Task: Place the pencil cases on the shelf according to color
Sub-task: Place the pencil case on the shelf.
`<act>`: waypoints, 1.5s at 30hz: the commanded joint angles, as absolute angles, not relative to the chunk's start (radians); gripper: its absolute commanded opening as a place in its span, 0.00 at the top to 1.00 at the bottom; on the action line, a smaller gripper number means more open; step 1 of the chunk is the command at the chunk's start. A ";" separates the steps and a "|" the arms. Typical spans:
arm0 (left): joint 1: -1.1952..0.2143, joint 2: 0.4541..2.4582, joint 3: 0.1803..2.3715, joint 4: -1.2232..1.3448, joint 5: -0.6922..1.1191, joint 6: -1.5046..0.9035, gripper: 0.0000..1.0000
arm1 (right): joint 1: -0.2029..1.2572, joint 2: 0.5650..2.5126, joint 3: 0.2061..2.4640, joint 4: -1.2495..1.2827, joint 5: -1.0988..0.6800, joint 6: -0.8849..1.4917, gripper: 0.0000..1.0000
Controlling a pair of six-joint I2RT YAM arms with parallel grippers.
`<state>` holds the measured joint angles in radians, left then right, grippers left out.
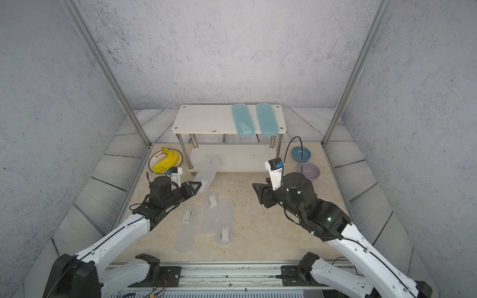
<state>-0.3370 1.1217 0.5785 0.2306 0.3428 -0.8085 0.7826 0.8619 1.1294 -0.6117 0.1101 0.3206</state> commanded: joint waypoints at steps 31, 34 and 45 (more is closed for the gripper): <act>-0.327 1.733 0.897 0.416 0.172 -0.798 0.75 | 0.782 0.839 1.031 -0.612 0.157 0.316 0.38; -0.324 1.713 0.877 0.379 0.165 -0.798 0.35 | 0.781 0.842 1.026 -0.604 0.161 0.317 0.33; -0.318 1.619 0.949 0.101 0.105 -0.661 0.01 | 0.783 0.871 1.037 -0.574 0.136 0.324 0.26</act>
